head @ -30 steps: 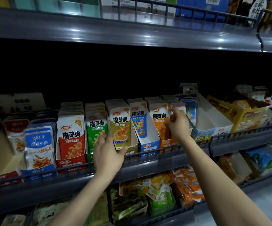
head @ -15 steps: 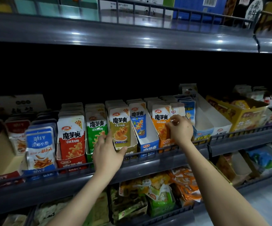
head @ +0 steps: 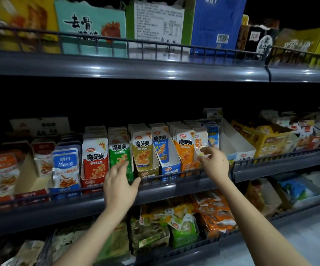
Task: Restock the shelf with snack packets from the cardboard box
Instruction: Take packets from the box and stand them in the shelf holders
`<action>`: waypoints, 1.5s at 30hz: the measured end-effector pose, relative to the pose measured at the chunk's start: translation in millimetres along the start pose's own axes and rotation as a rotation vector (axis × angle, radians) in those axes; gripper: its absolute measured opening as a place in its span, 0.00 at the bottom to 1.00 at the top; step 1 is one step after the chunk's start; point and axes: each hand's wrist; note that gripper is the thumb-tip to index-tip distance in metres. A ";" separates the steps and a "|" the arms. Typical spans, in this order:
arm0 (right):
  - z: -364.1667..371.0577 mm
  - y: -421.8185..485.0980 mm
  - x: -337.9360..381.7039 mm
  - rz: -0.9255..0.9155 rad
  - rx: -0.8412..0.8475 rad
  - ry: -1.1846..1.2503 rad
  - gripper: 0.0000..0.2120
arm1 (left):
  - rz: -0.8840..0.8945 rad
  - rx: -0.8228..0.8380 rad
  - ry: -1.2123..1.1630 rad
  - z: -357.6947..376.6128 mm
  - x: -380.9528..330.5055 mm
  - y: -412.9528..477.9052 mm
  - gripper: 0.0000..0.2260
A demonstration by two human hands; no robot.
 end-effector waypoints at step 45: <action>260.9 -428.8 -227.6 0.898 0.895 -0.132 0.31 | -0.717 0.317 0.191 50.3 245.6 -423.8 0.32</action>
Point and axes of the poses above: each hand's wrist, its own y-axis towards the middle knuckle, its own z-axis out of the palm, x = y × z, and after that the axes turned 12 degrees about z, right-handed
